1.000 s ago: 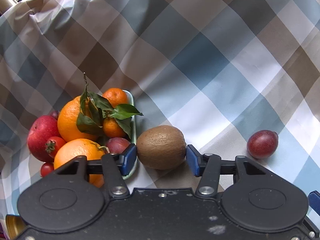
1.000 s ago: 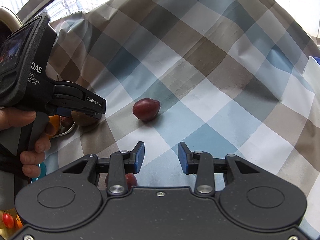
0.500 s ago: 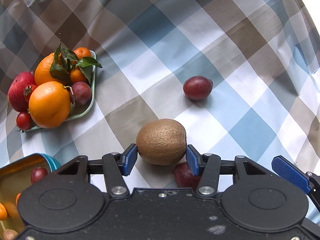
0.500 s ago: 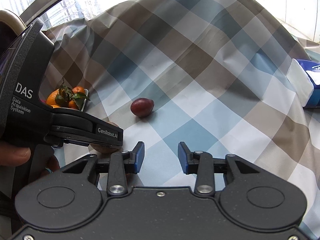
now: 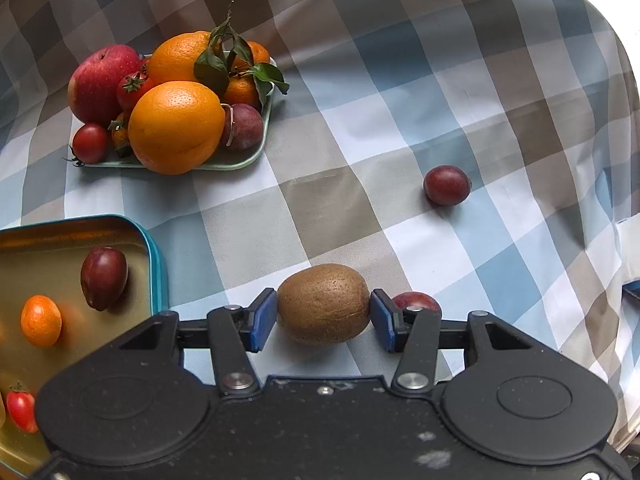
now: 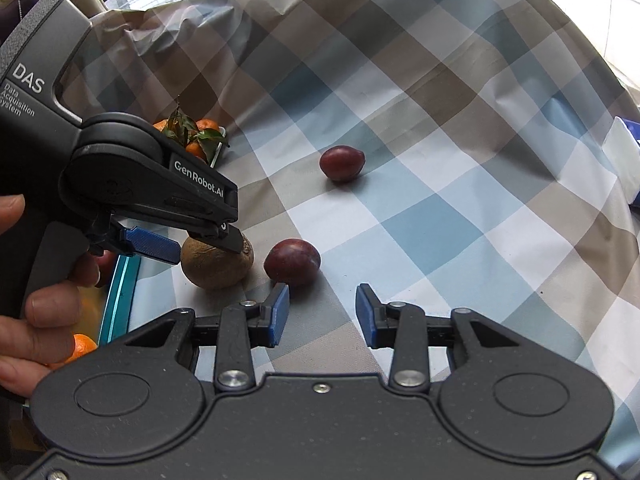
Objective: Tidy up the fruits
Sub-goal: 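Grasp a brown kiwi with the left tool while the right tool approaches a dark red plum, then close the left tool on the kiwi while the right tool grasps the dark red plum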
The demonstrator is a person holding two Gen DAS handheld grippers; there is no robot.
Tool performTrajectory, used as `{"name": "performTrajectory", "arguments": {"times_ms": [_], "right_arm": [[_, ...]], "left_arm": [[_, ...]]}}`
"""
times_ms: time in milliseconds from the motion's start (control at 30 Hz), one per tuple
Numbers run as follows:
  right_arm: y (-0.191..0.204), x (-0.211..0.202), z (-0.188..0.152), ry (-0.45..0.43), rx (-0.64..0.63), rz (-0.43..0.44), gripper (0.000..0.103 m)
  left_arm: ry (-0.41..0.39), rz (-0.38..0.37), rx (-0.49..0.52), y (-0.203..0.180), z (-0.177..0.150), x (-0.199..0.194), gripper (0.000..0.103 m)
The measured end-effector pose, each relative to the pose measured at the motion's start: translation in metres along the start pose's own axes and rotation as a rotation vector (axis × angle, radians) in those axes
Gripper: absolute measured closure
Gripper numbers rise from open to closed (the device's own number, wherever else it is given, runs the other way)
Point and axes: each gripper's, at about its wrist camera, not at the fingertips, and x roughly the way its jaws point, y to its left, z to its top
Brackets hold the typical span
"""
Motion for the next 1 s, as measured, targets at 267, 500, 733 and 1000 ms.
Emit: {"name": "performTrajectory", "arguments": {"times_ms": [267,500,733,1000], "right_arm": [[0.016,0.019,0.012,0.0,-0.024,-0.007,0.056],[0.026,0.04,0.017,0.013,-0.036,-0.008,0.051],[0.024,0.05,0.016,0.011,-0.024,-0.029,0.05],[0.026,0.043,0.008,0.016,-0.033,-0.032,0.053]], "left_arm": [[-0.009,-0.031,-0.042,0.01,0.01,0.0,0.055],[-0.01,-0.047,-0.014,0.011,0.012,0.004,0.052],[-0.008,-0.064,-0.001,0.013,0.011,0.008,0.046],[-0.024,-0.031,0.004,0.007,0.011,0.013,0.043]]}}
